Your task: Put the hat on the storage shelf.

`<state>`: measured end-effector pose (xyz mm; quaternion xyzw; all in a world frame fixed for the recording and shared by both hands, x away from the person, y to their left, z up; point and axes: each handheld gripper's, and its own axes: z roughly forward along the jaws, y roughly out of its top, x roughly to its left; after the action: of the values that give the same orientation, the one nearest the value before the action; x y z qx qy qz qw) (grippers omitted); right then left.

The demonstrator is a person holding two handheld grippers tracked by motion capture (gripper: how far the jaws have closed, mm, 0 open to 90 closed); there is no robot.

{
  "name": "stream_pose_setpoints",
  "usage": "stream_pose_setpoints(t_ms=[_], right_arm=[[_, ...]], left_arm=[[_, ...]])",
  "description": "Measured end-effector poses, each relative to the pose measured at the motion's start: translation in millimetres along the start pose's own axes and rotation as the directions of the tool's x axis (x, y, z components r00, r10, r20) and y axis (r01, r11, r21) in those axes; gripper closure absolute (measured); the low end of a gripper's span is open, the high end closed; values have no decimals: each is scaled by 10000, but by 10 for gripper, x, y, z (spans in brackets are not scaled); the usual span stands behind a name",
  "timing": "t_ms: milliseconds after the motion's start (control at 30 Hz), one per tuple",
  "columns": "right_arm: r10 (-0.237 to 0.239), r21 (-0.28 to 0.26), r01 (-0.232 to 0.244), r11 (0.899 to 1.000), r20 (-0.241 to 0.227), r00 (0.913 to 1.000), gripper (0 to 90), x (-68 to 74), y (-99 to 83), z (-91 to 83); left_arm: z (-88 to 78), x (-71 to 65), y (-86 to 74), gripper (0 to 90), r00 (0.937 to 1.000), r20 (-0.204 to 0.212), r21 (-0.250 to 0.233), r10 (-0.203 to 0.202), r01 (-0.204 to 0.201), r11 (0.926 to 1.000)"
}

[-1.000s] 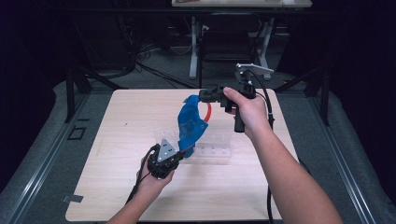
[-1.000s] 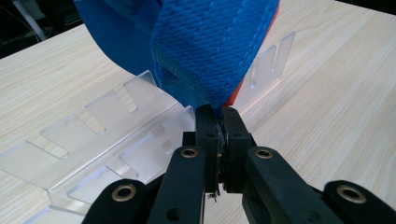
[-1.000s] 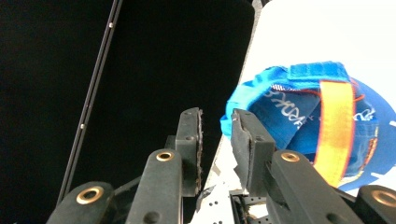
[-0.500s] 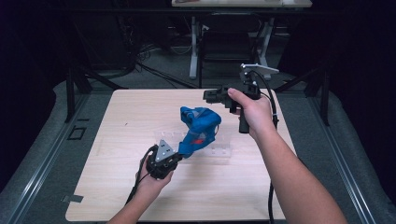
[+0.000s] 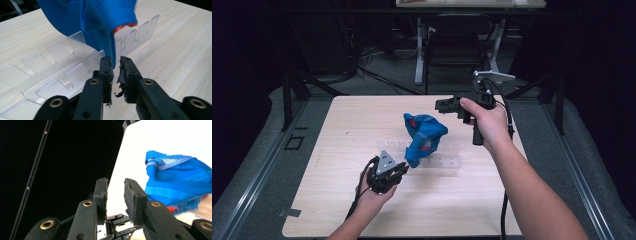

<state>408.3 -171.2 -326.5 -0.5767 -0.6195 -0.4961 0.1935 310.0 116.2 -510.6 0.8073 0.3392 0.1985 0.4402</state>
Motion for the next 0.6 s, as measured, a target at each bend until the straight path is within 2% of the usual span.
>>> stream_pose_setpoints(t_ms=[267,367,500,600], right_arm=[[-253,-52,255,9997,341,9991,716,10,-16,-73],[-345,-40,348,9994,556,9979,716,16,-31,-95],[-542,-85,553,9984,974,9938,715,-16,-55,-135],[-583,-120,602,9981,1219,9908,712,-69,-83,-160]], left_arm=[[-80,15,-13,746,10000,-13,-122,-50,50,9999],[-110,53,-33,719,9998,-60,-125,-202,201,9997],[-154,112,-92,620,9992,-5,-58,-390,390,9992],[-196,158,-157,593,9994,-177,57,-281,282,9996]])
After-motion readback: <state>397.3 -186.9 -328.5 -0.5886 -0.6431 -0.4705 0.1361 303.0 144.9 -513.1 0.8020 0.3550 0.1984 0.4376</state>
